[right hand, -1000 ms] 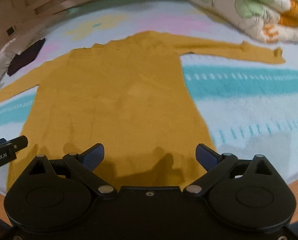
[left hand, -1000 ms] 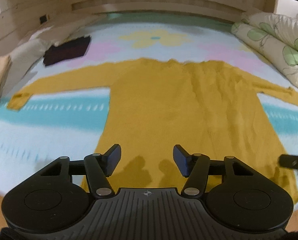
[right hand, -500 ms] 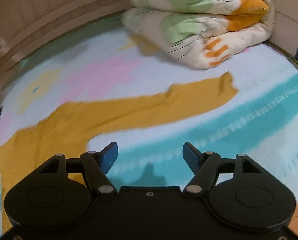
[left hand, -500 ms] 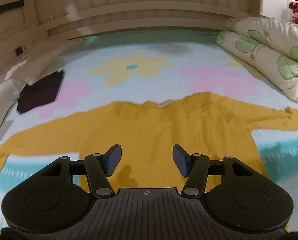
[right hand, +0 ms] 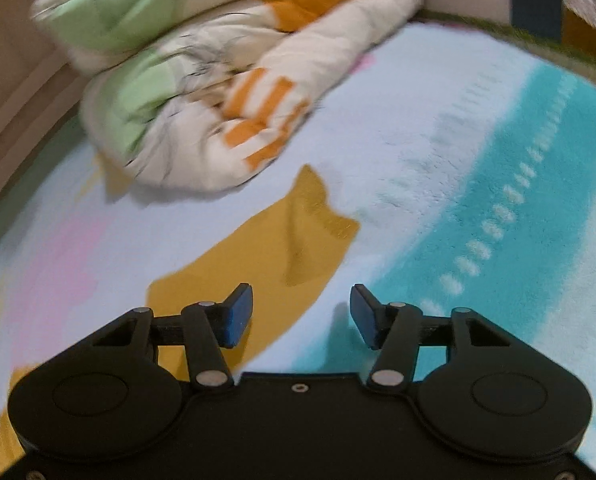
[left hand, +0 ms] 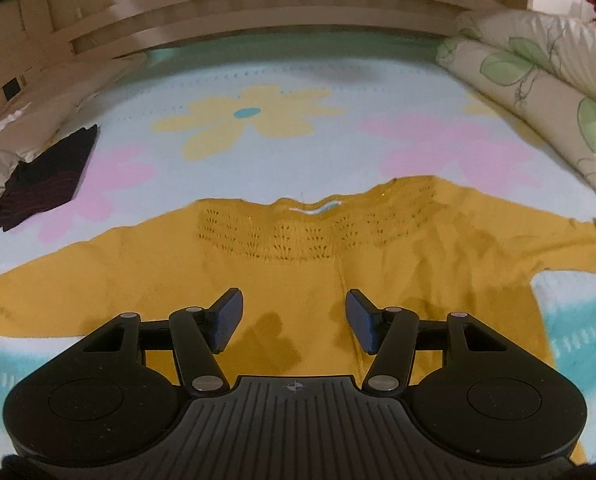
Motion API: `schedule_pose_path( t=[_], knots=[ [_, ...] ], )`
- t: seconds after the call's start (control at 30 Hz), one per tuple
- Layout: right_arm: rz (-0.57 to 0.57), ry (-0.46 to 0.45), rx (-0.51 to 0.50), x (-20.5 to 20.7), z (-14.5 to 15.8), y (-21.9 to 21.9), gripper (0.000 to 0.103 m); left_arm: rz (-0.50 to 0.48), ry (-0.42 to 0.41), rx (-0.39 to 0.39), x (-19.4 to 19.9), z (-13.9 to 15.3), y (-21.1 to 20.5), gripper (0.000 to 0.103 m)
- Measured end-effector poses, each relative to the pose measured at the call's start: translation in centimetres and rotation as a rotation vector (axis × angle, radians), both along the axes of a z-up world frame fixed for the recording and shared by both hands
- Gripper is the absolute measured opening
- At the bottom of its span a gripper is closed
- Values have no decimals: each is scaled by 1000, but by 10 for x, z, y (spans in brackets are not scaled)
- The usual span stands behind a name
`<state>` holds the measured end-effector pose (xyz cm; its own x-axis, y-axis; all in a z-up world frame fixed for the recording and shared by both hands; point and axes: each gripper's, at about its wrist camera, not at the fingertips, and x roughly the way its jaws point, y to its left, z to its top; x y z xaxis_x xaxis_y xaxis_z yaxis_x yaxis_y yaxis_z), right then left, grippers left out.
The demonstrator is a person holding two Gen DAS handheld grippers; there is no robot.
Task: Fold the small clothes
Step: 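Reach to a sweater sleeve cuff and close the right gripper on it, then carry the held sleeve across the sweater body and open the right gripper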
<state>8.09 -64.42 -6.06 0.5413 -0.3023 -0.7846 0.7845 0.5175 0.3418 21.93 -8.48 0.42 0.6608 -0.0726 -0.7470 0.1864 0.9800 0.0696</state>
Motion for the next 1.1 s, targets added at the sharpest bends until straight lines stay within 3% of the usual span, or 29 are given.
schedule_pose_path(
  t=[0.13, 0.23, 0.3, 0.33, 0.4, 0.57, 0.7, 0.87, 1.0, 1.1],
  knots=[
    [-61, -17, 47, 9, -20, -14, 61, 3, 5, 16, 4, -3, 3, 56],
    [-75, -44, 18, 15, -24, -15, 58, 20, 15, 17, 8, -4, 8, 56],
    [-53, -37, 2, 21, -24, -16, 23, 32, 24, 17, 12, -4, 13, 56],
    [-34, -30, 4, 24, -24, -17, 13, 39, 25, 18, 13, -4, 15, 56],
    [-22, -24, -8, 27, -17, -16, 13, 51, 25, 17, 15, -2, 19, 56],
    [54, -78, -84, 40, 37, 9, 13, 83, 13, -1, 18, 10, 34, 56],
    [211, -131, -172, 69, 95, 54, 13, 107, 2, -24, 19, 22, 51, 56],
    [431, -233, -205, 114, 164, 143, 13, 139, -13, -38, 18, 33, 77, 56],
    [598, -309, -186, 146, 194, 228, 13, 177, -28, -47, 19, 39, 101, 56],
    [730, -345, -165, 170, 198, 298, 13, 213, -41, -46, 20, 42, 119, 56]
  ],
)
